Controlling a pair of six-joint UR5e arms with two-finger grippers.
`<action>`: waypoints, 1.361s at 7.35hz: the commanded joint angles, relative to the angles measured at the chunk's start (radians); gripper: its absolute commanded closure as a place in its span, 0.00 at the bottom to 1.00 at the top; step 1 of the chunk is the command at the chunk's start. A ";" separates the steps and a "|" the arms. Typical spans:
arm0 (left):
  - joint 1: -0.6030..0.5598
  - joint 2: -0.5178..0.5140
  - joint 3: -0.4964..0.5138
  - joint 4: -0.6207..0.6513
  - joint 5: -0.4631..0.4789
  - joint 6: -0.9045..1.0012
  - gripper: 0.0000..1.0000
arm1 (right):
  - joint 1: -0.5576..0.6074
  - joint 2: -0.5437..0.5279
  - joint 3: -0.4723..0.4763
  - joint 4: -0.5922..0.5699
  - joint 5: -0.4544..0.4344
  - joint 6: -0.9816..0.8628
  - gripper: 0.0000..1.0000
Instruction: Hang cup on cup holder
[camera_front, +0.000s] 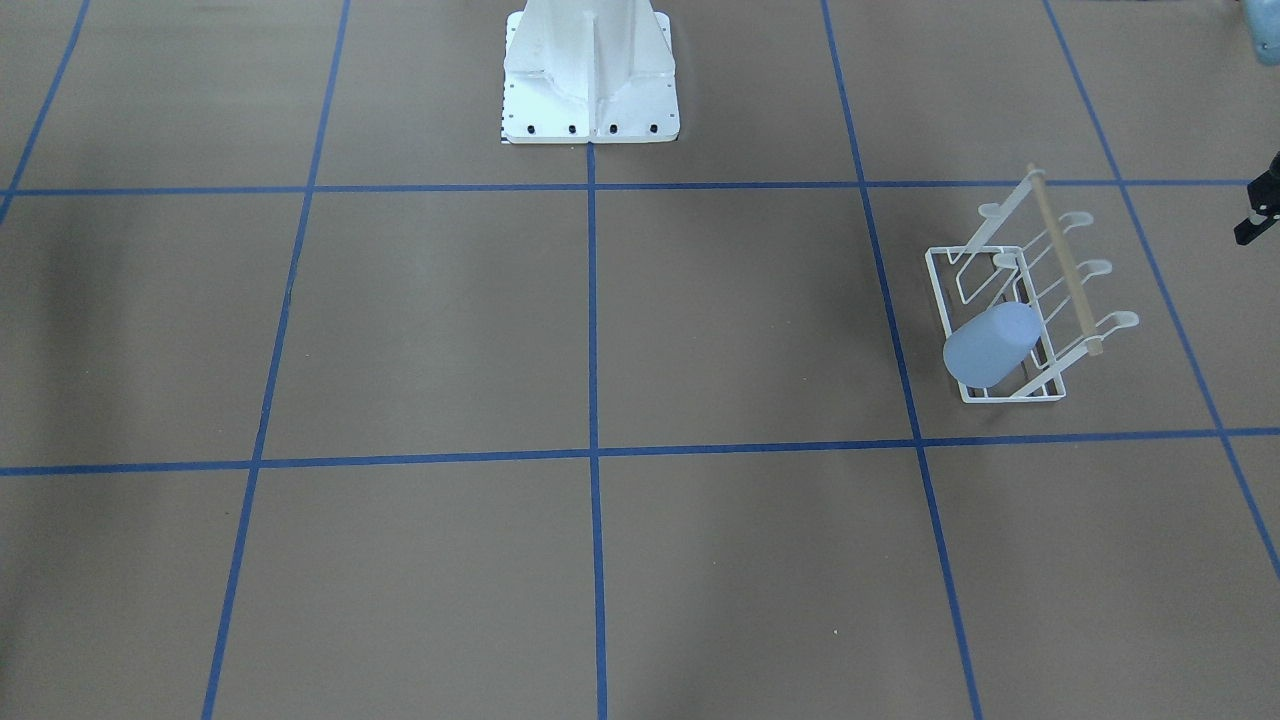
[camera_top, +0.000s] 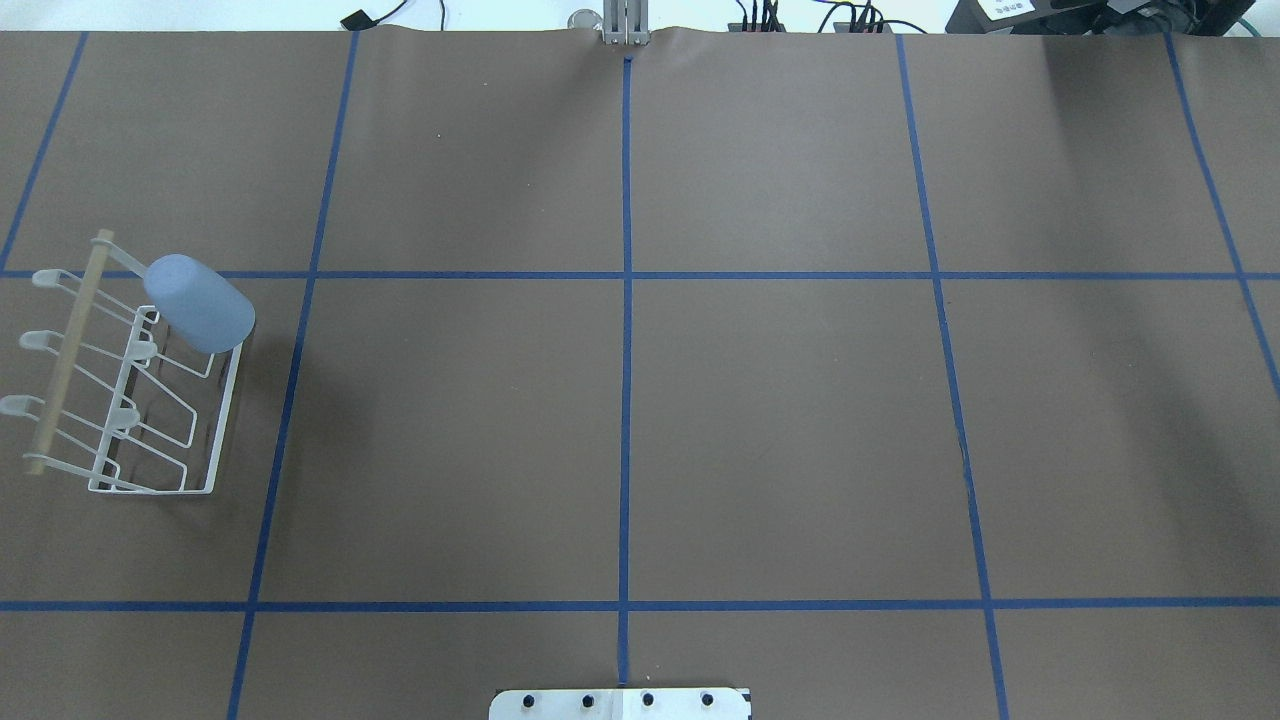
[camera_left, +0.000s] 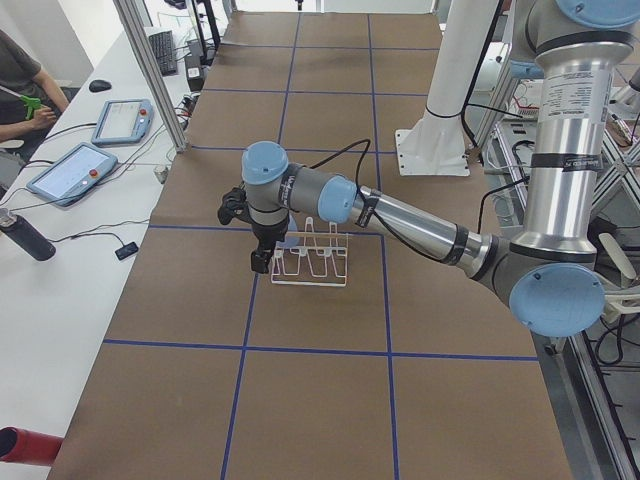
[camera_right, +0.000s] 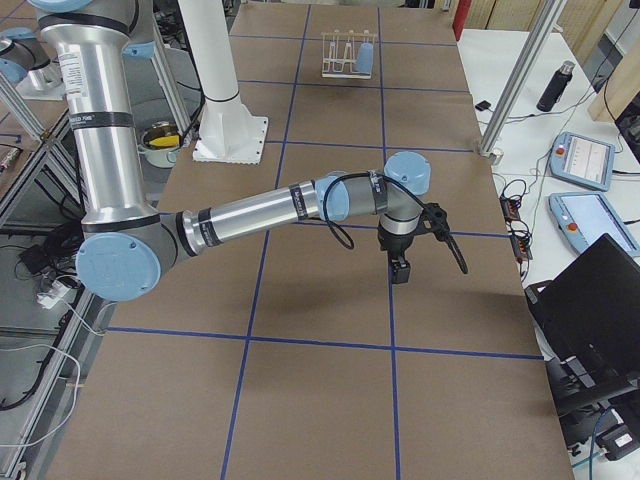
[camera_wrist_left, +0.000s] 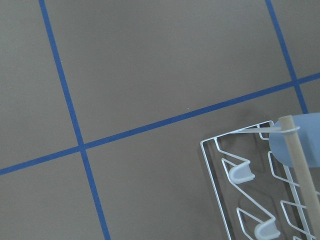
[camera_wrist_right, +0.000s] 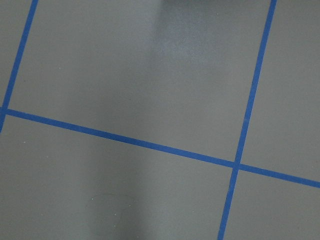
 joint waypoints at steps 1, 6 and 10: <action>0.001 0.020 -0.029 0.001 0.004 -0.002 0.02 | 0.002 -0.006 0.004 0.002 0.043 -0.011 0.00; 0.002 0.019 -0.025 0.001 0.010 0.003 0.02 | -0.003 -0.015 0.031 0.006 0.033 -0.002 0.00; 0.002 0.014 -0.026 0.001 0.011 0.003 0.02 | -0.005 -0.019 0.031 0.006 0.029 -0.002 0.00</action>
